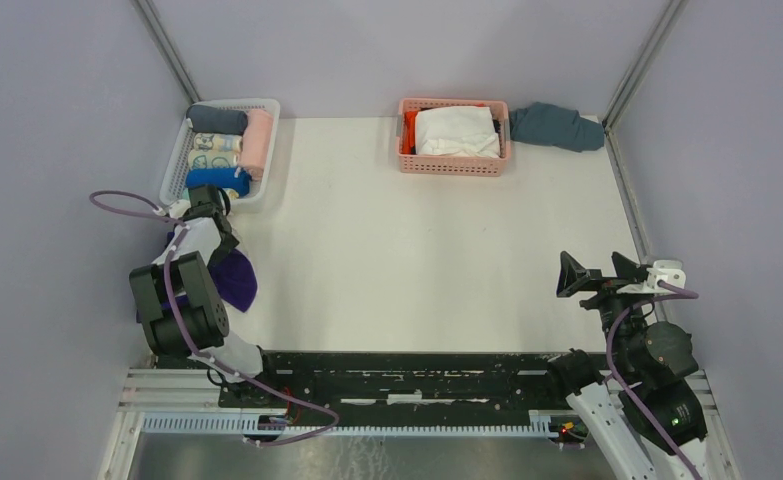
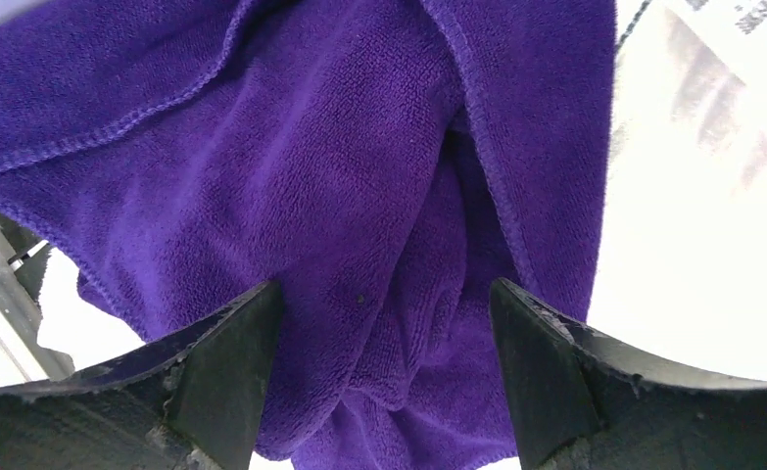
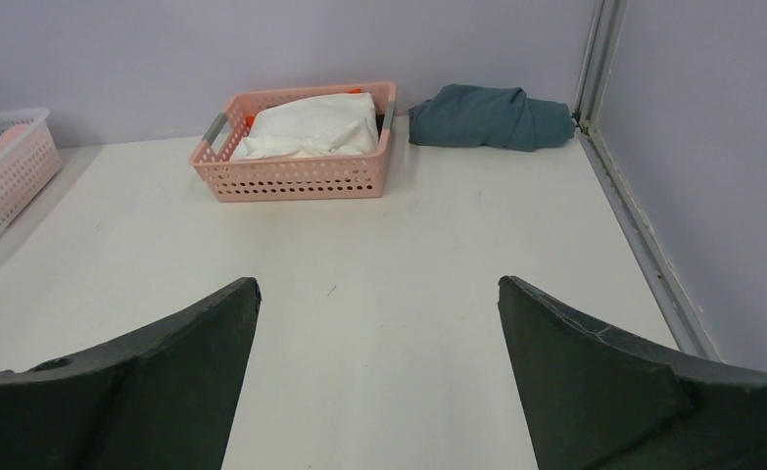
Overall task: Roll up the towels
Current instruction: Move the towel to the center of the board.
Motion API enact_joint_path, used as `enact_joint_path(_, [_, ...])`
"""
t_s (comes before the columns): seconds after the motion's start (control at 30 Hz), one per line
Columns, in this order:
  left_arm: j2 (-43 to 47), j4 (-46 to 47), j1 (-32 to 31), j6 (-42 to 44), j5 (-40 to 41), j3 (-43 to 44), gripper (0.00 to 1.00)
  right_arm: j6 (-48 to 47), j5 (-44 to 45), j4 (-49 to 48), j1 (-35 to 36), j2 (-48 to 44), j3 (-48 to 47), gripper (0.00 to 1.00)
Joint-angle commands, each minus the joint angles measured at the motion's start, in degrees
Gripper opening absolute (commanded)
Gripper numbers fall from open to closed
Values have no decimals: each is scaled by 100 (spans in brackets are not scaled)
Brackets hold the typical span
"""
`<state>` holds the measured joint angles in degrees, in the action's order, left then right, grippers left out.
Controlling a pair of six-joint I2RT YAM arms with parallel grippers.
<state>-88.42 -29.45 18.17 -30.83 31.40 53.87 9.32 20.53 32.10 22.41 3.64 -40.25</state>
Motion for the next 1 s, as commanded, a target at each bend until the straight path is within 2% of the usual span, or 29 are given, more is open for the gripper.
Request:
enact_joint_path(0.0, [-285, 233, 111, -132, 66, 317, 82, 20, 12, -143, 58, -55, 17, 100])
enact_joint_path(0.1, [-314, 196, 116, -143, 72, 296, 72, 10, 20, -150, 61, -65, 25, 100])
enact_joint_path(0.17, [-193, 161, 112, -126, 79, 298, 55, 4, 37, -151, 54, -74, 26, 100])
enact_joint_path(0.23, [53, 141, 110, -131, 128, 272, 20, 3, 47, -151, 69, -80, 30, 100])
enact_joint_path(0.3, [337, 88, 104, -98, 130, 257, 10, -3, 47, -150, 66, -82, 34, 100])
enact_joint_path(0.4, [864, -23, 77, -24, 129, 331, 3, -9, 64, -149, 70, -61, 30, 100])
enact_joint_path(0.53, [1444, -235, -109, 167, 79, 637, 3, -2, 48, -160, 68, -21, 35, 100])
enact_joint_path(0.77, [1957, -971, -1466, 339, 255, 1673, 3, -35, 51, -149, 70, 55, 27, 100])
enact_joint_path(0.97, [1927, -1291, -2890, 218, -669, 2601, 3, -45, 48, -168, 70, 117, 22, 100])
